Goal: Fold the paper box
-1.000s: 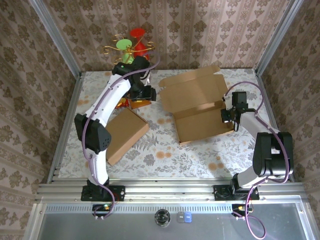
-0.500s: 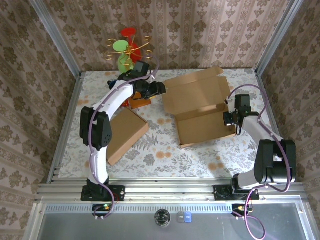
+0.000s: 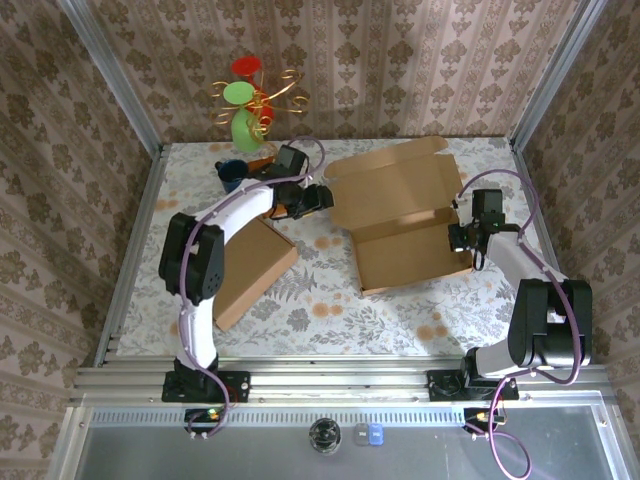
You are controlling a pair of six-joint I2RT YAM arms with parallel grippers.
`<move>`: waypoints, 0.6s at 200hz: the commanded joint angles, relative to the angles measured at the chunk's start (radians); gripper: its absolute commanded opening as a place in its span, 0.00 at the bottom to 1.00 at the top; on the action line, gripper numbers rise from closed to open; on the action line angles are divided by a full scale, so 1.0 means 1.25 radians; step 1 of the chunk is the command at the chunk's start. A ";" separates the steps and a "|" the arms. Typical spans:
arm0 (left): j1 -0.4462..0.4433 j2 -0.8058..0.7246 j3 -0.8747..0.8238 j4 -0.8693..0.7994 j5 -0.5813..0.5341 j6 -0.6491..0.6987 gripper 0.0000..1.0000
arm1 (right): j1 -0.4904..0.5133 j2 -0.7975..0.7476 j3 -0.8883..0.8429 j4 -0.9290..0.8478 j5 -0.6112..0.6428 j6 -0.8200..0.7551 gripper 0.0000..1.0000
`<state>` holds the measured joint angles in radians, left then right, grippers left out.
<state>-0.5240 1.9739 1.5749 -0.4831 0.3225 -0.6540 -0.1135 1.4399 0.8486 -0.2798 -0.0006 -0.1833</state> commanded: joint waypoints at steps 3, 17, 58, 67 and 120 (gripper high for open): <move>-0.027 -0.106 -0.040 0.055 -0.083 -0.035 0.60 | -0.005 0.000 0.002 -0.003 -0.016 -0.004 0.00; -0.031 -0.136 -0.109 0.118 -0.082 -0.073 0.60 | -0.006 0.001 0.001 -0.003 -0.019 -0.005 0.00; -0.012 -0.109 -0.229 0.319 0.020 -0.148 0.58 | -0.009 -0.007 -0.007 -0.012 -0.016 -0.008 0.00; -0.006 -0.094 -0.236 0.362 0.039 -0.162 0.58 | -0.010 -0.011 -0.010 -0.011 -0.016 -0.008 0.00; 0.001 -0.002 -0.174 0.394 0.078 -0.159 0.58 | -0.011 -0.027 -0.022 -0.014 -0.018 -0.006 0.00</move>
<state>-0.5255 1.9499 1.3079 -0.0574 0.3786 -0.8383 -0.1211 1.4391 0.8345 -0.2806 -0.0071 -0.1829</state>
